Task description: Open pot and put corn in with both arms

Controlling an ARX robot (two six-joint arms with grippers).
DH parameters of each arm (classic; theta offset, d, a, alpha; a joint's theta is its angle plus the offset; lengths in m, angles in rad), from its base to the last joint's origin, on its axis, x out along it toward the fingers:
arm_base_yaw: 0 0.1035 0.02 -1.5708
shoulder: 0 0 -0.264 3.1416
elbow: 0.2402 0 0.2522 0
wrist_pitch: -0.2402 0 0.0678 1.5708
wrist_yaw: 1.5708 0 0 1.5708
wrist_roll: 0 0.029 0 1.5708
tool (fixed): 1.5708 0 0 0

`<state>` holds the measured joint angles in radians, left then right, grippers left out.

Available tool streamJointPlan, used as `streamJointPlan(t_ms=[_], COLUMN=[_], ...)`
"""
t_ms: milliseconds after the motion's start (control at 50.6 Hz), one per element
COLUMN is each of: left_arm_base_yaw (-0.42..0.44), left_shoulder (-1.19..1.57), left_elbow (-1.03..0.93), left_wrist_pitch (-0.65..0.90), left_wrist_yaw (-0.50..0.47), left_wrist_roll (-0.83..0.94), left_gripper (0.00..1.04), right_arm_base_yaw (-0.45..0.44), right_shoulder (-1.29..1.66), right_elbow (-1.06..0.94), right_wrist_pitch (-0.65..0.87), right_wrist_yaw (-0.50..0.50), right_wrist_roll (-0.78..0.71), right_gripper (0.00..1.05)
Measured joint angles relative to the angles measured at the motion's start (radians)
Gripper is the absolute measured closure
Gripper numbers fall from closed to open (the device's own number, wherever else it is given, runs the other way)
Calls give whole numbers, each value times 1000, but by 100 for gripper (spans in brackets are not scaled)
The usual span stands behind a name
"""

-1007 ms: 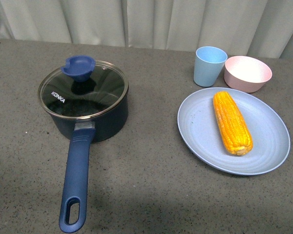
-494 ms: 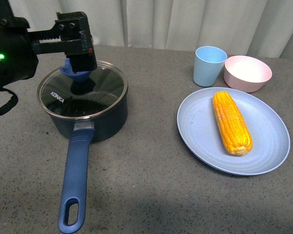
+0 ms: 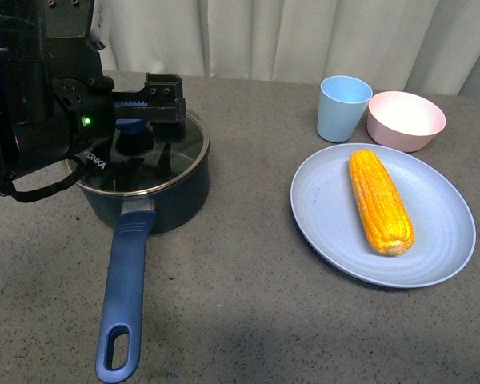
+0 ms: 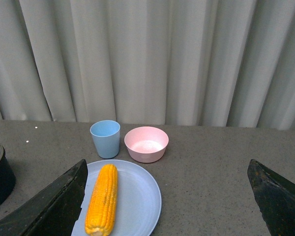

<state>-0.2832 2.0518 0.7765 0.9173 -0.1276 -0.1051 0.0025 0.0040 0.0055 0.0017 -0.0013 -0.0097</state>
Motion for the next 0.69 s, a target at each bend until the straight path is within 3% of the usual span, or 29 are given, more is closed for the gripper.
streamJointPlan(t_ms=[178, 355, 395, 691], left_arm_base_yaw=[0, 2, 2, 12], left_shoulder=[18, 26, 28, -8], left_elbow=[12, 17, 17, 17], left_wrist_pitch=[10, 22, 29, 23], left_wrist_yaw=[-4, -8, -8, 24], left_wrist_roll=[16, 25, 30, 40], left_gripper=[8, 43, 46, 47], right_arm_base_yaw=[0, 0, 0, 0], right_shoulder=[0, 0, 0, 0], right_elbow=[0, 0, 0, 0], right_wrist_pitch=[0, 0, 0, 0], right_wrist_yaw=[0, 0, 0, 0], right_wrist_roll=[0, 0, 0, 0], right_gripper=[9, 9, 9, 9])
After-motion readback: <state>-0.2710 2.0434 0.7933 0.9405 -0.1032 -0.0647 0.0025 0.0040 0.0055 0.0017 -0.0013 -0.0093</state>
